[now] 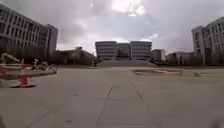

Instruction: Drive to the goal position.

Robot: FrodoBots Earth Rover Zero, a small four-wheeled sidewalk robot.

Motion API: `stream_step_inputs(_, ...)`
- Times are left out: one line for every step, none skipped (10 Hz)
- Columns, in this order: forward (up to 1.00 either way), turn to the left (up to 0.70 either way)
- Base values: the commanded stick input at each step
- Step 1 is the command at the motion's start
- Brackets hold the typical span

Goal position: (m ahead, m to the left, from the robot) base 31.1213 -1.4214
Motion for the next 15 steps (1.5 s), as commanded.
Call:
stream_step_inputs(1.0,0.0)
stream_step_inputs(1.0,0.0)
stream_step_inputs(1.0,-0.11)
stream_step_inputs(1.0,-0.08)
stream_step_inputs(1.0,0.0)
stream_step_inputs(1.0,-0.06)
stream_step_inputs(1.0,-0.04)
stream_step_inputs(1.0,-0.04)
stream_step_inputs(1.0,-0.11)
stream_step_inputs(1.0,0.0)
stream_step_inputs(1.0,0.0)
stream_step_inputs(1.0,0.0)
stream_step_inputs(1.0,0.0)
stream_step_inputs(1.0,-0.02)
stream_step_inputs(1.0,-0.05)
